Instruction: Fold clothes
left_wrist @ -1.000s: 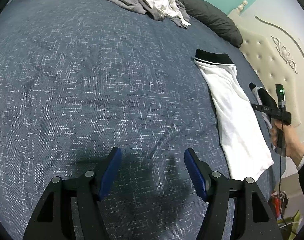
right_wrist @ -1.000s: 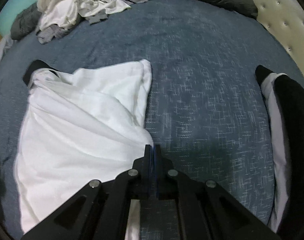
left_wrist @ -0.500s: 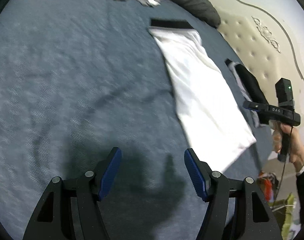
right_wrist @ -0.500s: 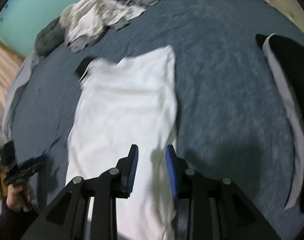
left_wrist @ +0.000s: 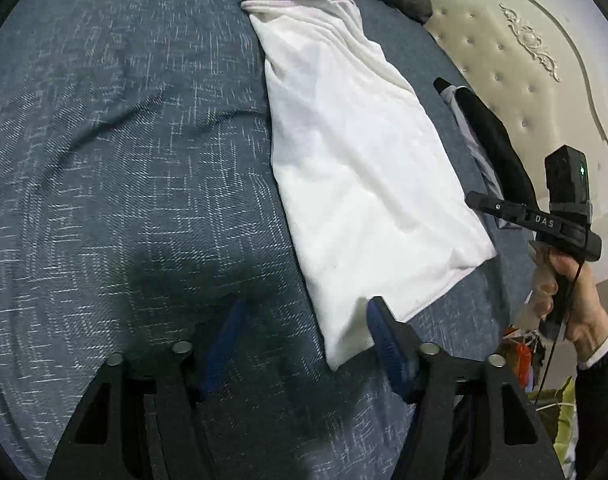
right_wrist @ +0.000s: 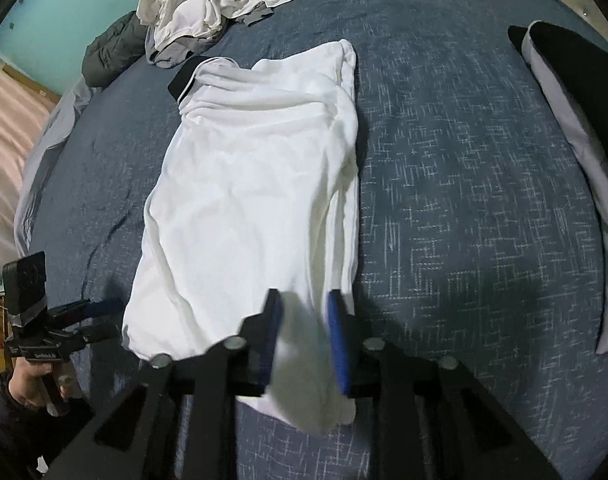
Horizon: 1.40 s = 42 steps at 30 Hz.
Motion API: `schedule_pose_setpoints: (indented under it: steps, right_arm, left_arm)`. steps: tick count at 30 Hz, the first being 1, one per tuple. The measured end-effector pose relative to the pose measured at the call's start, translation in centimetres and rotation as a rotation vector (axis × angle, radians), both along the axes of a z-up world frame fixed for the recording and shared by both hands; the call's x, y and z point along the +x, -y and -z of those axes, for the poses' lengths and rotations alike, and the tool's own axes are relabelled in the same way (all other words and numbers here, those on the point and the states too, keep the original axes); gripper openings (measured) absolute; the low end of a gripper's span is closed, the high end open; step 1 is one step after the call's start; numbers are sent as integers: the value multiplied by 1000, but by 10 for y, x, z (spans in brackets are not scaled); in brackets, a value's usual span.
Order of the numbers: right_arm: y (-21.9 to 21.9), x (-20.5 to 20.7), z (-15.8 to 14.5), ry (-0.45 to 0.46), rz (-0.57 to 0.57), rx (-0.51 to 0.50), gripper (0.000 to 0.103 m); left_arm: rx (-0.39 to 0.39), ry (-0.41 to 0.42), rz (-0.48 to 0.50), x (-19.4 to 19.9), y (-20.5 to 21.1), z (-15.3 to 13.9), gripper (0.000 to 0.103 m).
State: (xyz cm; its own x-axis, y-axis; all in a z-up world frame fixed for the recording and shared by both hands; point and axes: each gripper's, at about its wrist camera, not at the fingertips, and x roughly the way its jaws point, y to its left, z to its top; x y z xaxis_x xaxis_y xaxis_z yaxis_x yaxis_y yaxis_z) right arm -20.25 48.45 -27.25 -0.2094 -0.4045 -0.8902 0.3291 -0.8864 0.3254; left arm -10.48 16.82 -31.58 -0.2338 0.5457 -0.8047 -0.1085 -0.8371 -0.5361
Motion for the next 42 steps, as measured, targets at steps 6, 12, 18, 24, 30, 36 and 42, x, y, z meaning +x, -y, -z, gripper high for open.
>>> schedule_pose_setpoints:
  steps: [6,12,18,24,30,36,42]
  right_arm:
    - [-3,0,1,-18,9,-14,2]
    - [-12,1,-7,-47,22,-22,1]
    - [-23,1,-10,-62,52,6,1]
    - [-21,-4,5,-15,50,37,1]
    - [-20,-19,-12,-66,78,39,3]
    - [14,-52,-49,-176,-1,0,29]
    - [85,-87,-64,-246,-138,19,34]
  left_arm:
    - [47,1,24,0,-4,0,5]
    - [51,-41,27,8,-1,-12,4]
    - [55,-44,40,13,2,-15,4]
    - [44,-24,36,7,-4,-7,4]
    - [48,-35,14,6,8,-9,5]
    - [39,-61,-46,-8,35,-15,29]
    - [-1,-96,-94,-24,66,-16,34]
